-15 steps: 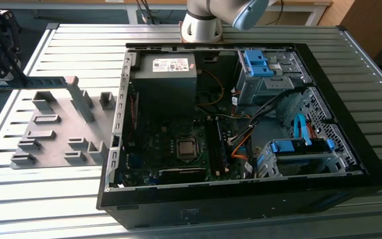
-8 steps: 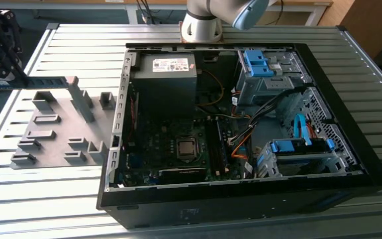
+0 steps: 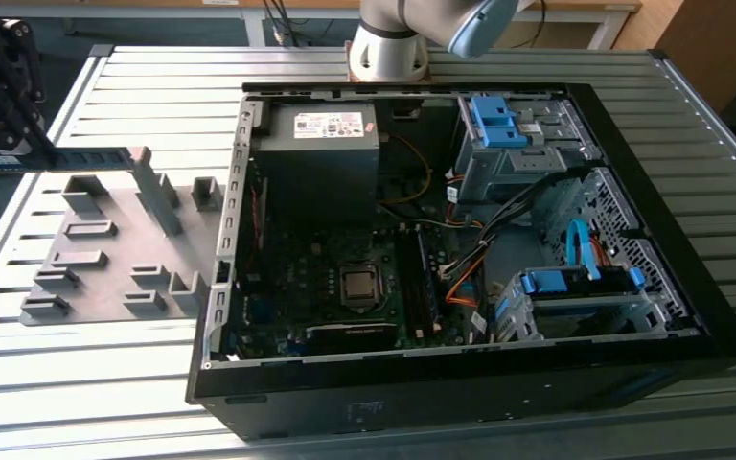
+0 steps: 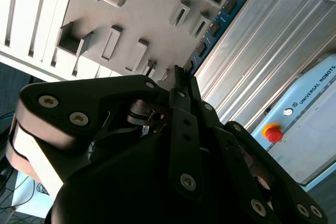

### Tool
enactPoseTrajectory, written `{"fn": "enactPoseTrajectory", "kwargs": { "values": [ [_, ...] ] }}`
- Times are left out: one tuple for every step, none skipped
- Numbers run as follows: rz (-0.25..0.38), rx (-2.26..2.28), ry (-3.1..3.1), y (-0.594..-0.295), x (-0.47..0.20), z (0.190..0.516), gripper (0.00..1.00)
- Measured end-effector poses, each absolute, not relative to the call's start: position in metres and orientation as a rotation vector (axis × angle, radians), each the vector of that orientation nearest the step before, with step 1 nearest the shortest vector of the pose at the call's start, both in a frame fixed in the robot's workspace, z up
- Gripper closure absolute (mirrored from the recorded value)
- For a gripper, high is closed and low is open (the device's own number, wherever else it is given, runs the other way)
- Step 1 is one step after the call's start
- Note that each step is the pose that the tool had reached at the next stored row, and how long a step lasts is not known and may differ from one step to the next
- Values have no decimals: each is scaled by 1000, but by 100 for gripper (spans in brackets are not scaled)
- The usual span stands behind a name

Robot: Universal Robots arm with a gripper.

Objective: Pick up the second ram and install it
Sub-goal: 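Pick up the second ram and move it above second insertion slot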

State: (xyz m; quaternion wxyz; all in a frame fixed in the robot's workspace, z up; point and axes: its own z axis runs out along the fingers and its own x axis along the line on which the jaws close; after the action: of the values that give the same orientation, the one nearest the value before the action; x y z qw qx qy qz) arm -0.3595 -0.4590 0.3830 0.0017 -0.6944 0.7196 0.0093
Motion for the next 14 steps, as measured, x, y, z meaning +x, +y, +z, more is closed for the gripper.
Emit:
{"fn": "enactPoseTrajectory", "kwargs": {
  "values": [
    [29,-2179,2258,-459,-359,383,86],
    [29,-2179,2258,-459,-359,383,86],
    [29,-2179,2258,-459,-359,383,86],
    [29,-2179,2258,-459,-358,383,86],
    [29,-2179,2258,-459,-358,383,86],
    [29,-2179,2258,-459,-357,383,86],
    [29,-2179,2258,-459,-357,383,86],
    [29,-2179,2258,-459,-356,383,86],
    [29,-2179,2258,-459,-355,383,86],
    [29,-2179,2258,-459,-354,383,86],
    [29,-2179,2258,-459,-354,383,86],
    [29,-2179,2258,-459,-353,383,86],
    [29,-2179,2258,-459,-353,383,86],
    [29,-2179,2258,-459,-352,383,86]
  ]
}}
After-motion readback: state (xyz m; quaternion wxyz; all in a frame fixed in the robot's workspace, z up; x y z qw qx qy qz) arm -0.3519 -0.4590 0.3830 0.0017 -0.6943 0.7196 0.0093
